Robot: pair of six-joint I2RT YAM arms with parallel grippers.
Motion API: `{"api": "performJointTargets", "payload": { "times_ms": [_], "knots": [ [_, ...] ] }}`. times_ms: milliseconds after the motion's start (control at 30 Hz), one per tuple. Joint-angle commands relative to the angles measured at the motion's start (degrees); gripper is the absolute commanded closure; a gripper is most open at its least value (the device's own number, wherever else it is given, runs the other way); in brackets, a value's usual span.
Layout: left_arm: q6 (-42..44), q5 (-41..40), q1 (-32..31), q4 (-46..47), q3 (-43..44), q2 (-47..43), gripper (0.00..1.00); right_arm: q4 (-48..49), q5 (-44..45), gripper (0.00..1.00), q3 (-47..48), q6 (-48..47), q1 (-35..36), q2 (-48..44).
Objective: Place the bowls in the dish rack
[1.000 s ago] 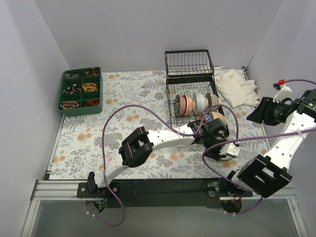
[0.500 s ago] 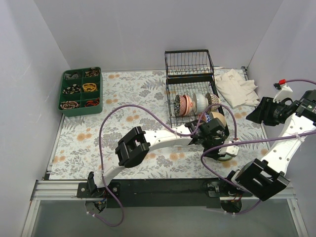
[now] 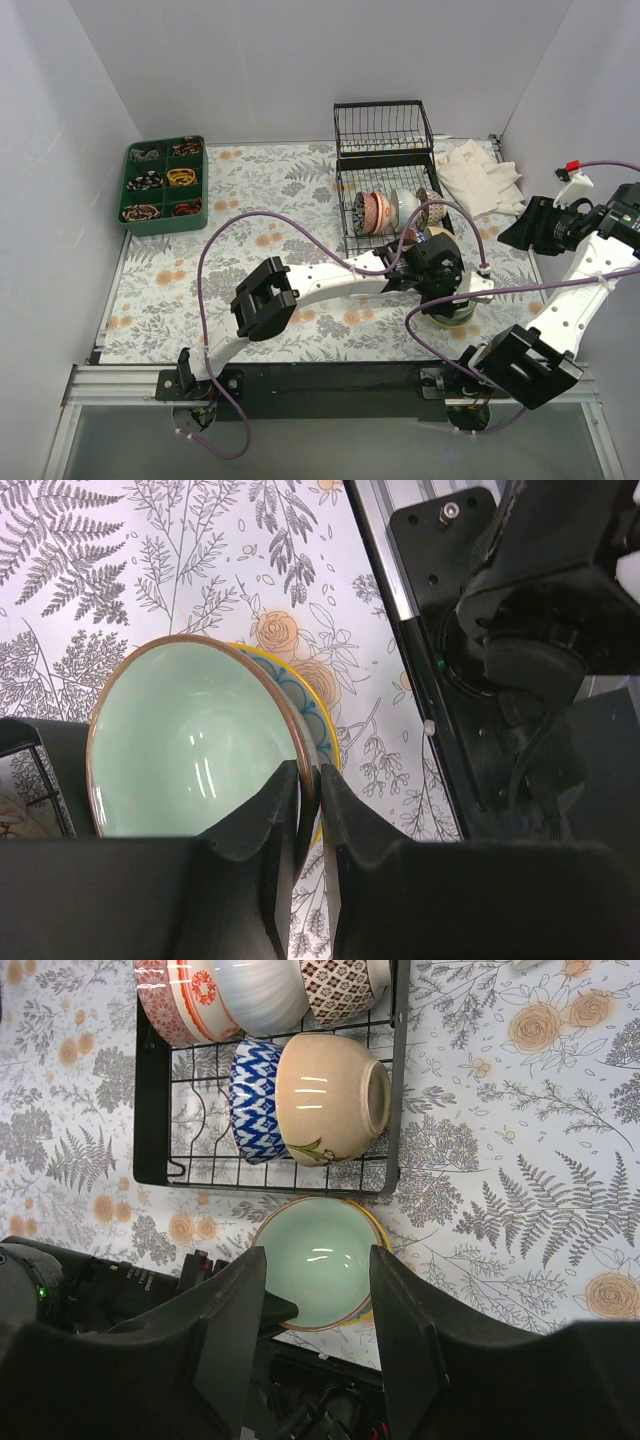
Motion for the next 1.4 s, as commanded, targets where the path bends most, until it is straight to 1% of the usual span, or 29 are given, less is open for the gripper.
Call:
{"api": "performJointTargets", "payload": {
  "times_ms": [0, 200, 300, 433, 467, 533, 567, 600, 667, 700, 733, 767, 800, 833, 867, 900, 967, 1033, 1067, 1100, 1133, 1167, 1200, 1233, 1267, 1333, 1367],
  "knots": [
    [-3.96, -4.13, 0.47, 5.53, 3.35, -8.69, 1.00, 0.89, -1.78, 0.46, 1.59, 0.50, 0.00, -0.92],
    [-7.92, -6.60, 1.17, 5.62, 3.18, -11.58, 1.00, 1.24, -1.78, 0.46, 1.42, 0.77, 0.00, -0.92],
    [-11.34, -4.76, 2.67, 5.53, 2.56, -13.51, 1.00, 1.15, -1.34, 0.46, 1.50, 0.68, 0.00, -1.09],
    [-17.22, 1.29, 5.82, 6.76, 1.86, -15.28, 1.00, 0.98, -0.37, 0.46, 1.33, 0.24, 0.00, -1.36],
    [-20.54, 6.62, 6.53, 7.37, 1.60, -15.54, 1.00, 0.89, 0.33, 0.46, 1.24, 0.15, 0.00, -1.36],
    [-24.78, 12.97, 8.90, 9.83, 1.25, -15.81, 1.00, -0.16, 1.21, 0.46, 1.33, -0.55, 0.00, -0.92],
    [-26.71, 18.91, 9.61, 10.53, 1.07, -15.81, 1.00, -0.25, 2.08, 0.46, 1.33, -0.81, 0.00, -0.48],
    [-30.65, 20.71, 10.14, 12.37, 0.81, -15.81, 1.00, -0.34, 2.70, 0.46, 1.33, -0.99, 0.09, -0.31],
    [-35.23, 22.40, 11.81, 14.83, -1.72, -16.77, 1.00, -0.43, 4.11, 0.46, 1.42, -1.52, 0.00, 0.48],
    [-40.65, 22.49, 12.59, 18.85, -3.05, -17.47, 1.00, -0.52, 4.55, 0.46, 1.42, -1.52, 0.09, 0.66],
    [-44.01, 22.49, 14.43, 21.06, -4.80, -18.87, 1.00, -0.52, 5.16, 0.46, 1.42, -1.61, 0.09, 0.75],
    [-47.26, 21.88, 15.58, 23.09, -7.26, -19.58, 1.00, -0.52, 5.17, 0.46, 1.33, -1.52, 0.09, 1.01],
    [-50.95, 20.57, 16.72, 27.89, -9.19, -20.46, 1.00, -0.52, 5.17, 0.46, 1.33, -1.34, 0.09, 1.19],
    [-59.69, 20.21, 19.26, 31.68, -11.04, -21.25, 1.00, -0.43, 5.17, 0.46, 1.24, -1.26, 0.09, 1.28],
    [-62.56, 19.42, 20.33, 34.33, -12.54, -23.17, 1.00, -0.43, 5.25, 0.46, 1.24, -1.26, 0.18, 1.54],
    [-64.33, 17.06, 21.12, 36.27, -13.77, -23.89, 1.00, -0.43, 5.26, 0.46, 1.24, -1.17, 0.18, 1.72],
    [-67.41, 15.64, 22.53, 36.81, -13.87, -25.29, 1.00, -0.43, 6.13, 0.46, 1.15, -1.25, 0.18, 2.15],
    [-71.36, 13.10, 23.93, 39.62, -15.45, -26.26, 1.00, -0.43, 7.53, 0.46, 0.80, -1.87, 0.18, 2.42],
    [-76.77, 12.39, 24.38, 40.85, -16.67, -26.70, 1.00, -0.43, 7.98, 0.46, 0.63, -2.22, 0.18, 2.51],
    [-79.53, 10.99, 24.73, 44.17, -18.16, -28.10, 1.00, -0.34, 8.50, 0.46, -0.07, -2.57, 0.09, 2.60],
    [-82.86, 7.93, 25.17, 45.42, -21.83, -28.72, 1.00, -0.25, 9.20, 0.46, -0.25, -2.66, 0.18, 2.60],
    [-87.16, 6.25, 25.26, 47.35, -23.35, -29.34, 1.00, -0.17, 9.56, 0.46, -0.52, -2.75, 0.09, 2.86],
    [-89.11, 4.58, 25.35, 48.58, -25.54, -30.48, 1.00, 0.01, 9.82, 0.46, -0.69, -2.66, 0.09, 3.03],
    [-90.44, 0.38, 25.35, 49.73, -28.96, -31.01, 1.00, 0.27, 10.35, 0.46, -0.69, -2.14, 0.09, 3.21],
    [-93.06, -1.40, 25.35, 49.74, -30.03, -31.27, 1.00, 0.53, 10.44, 0.47, -0.69, -1.53, 0.18, 3.47],
    [-95.45, -3.34, 25.87, 49.83, -30.83, -30.58, 1.00, 0.80, 9.83, 0.47, -0.17, -0.38, 0.18, 3.65],
    [-96.59, -6.22, 25.96, 48.96, -31.27, -30.49, 1.00, 0.71, 9.74, 0.47, 0.01, -0.29, 0.35, 3.56]
  ]
}}
